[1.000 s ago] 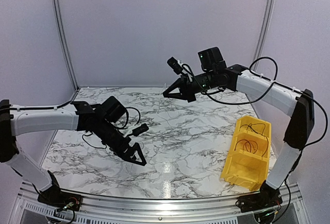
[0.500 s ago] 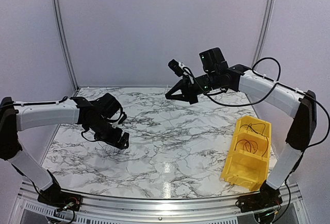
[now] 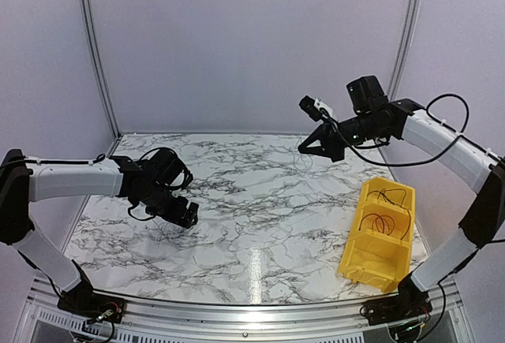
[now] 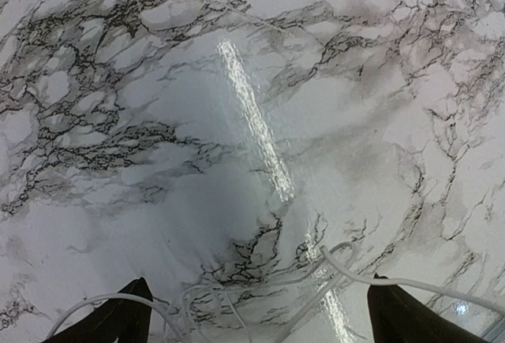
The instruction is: Untangle the cables
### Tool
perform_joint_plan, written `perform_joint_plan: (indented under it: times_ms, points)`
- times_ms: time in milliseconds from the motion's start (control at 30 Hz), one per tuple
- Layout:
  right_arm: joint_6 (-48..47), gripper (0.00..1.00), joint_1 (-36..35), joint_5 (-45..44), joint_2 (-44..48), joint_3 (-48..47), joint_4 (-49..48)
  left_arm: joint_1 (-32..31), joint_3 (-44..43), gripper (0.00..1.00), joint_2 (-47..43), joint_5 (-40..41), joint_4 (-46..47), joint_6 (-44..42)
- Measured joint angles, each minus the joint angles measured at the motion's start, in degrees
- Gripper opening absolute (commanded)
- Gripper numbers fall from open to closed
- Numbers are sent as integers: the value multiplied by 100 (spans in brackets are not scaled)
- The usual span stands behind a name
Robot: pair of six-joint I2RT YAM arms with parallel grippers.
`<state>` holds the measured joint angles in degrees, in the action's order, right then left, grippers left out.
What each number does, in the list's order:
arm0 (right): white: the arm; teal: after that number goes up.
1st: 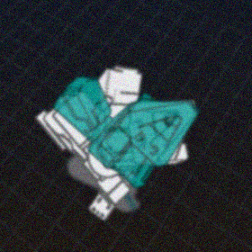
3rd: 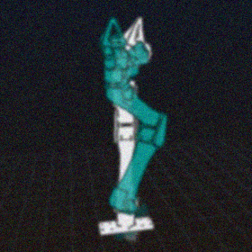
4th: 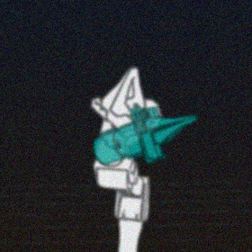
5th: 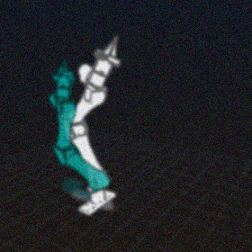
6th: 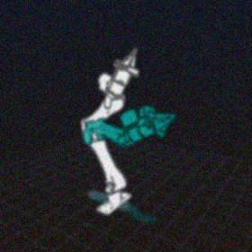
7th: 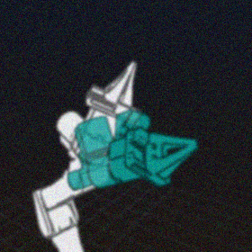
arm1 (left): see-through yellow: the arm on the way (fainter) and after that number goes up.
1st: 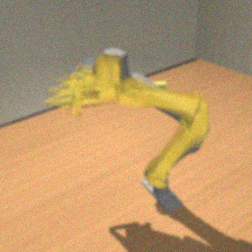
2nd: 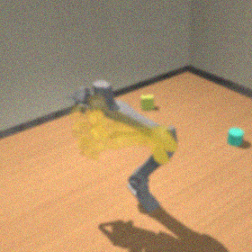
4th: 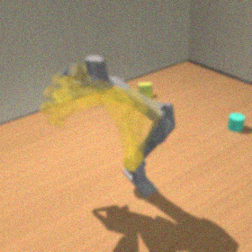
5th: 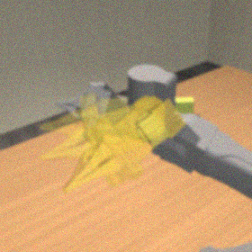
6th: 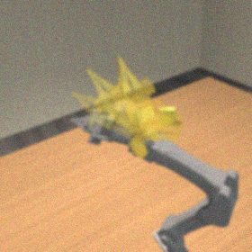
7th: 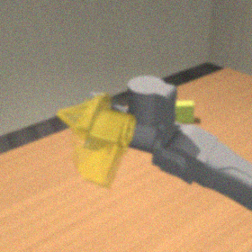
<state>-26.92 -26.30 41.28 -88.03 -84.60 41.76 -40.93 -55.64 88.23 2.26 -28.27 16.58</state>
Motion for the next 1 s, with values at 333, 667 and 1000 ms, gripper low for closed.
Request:
perform_joint_plan:
  times_ms: [333,667,1000]
  points:
    - [-826,0,1235,-931,885,354,1252,0,68,99,48,90,579,103]
    - [-2057,0,2046,-1567,1794,1145,2472,0,105,99,214,192,748,120]
    - [-3329,0,2048,-1443,3206,1794,3519,0,114,99,328,269,752,122]
